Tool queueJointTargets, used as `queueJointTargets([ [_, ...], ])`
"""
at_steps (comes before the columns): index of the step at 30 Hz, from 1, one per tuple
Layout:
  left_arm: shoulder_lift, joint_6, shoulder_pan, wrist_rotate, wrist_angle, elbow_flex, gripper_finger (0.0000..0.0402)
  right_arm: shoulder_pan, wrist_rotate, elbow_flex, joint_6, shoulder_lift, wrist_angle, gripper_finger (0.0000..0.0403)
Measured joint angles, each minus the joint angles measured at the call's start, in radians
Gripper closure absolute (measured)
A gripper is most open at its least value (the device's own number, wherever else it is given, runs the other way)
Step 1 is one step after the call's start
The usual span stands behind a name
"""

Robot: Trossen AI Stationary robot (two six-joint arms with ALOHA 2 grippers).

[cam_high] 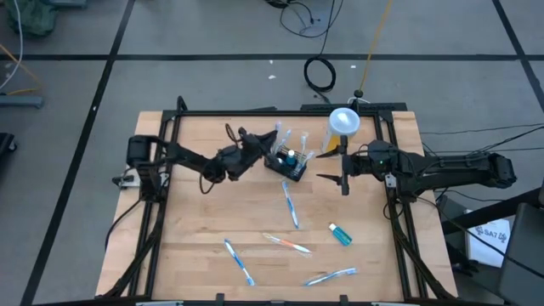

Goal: Pick & Place toothbrushing station
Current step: Put the purple toothbrush into the black organizer

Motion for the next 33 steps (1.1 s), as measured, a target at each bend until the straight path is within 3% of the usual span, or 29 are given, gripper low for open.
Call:
queueJointTargets([
  [8,0.003,-0.035,-0.082,-0.206,-0.204,0.001,0.0399,0.000,0.000,-0.041,-0.006,0.000,0.054,0.0147],
  [13,0.004,-0.084,-0.099,-0.283,-0.265,0.000,0.0391,0.000,0.000,-0.049,-0.006,0.000,0.109,0.0147],
  [19,-0.004,-0.029,-0.075,-0.284,-0.256,0.037,0.0399,0.000,0.000,-0.050,-0.031,0.000,0.142,0.0147],
  [26,-0.005,0.157,-0.049,-0.255,-0.224,0.125,0.0399,0.000,0.000,-0.050,-0.056,0.000,0.155,0.0147],
  [33,-0.005,0.067,-0.013,-0.209,-0.303,0.139,0.0399,0.000,0.000,-0.050,-0.056,0.000,0.146,0.0147],
])
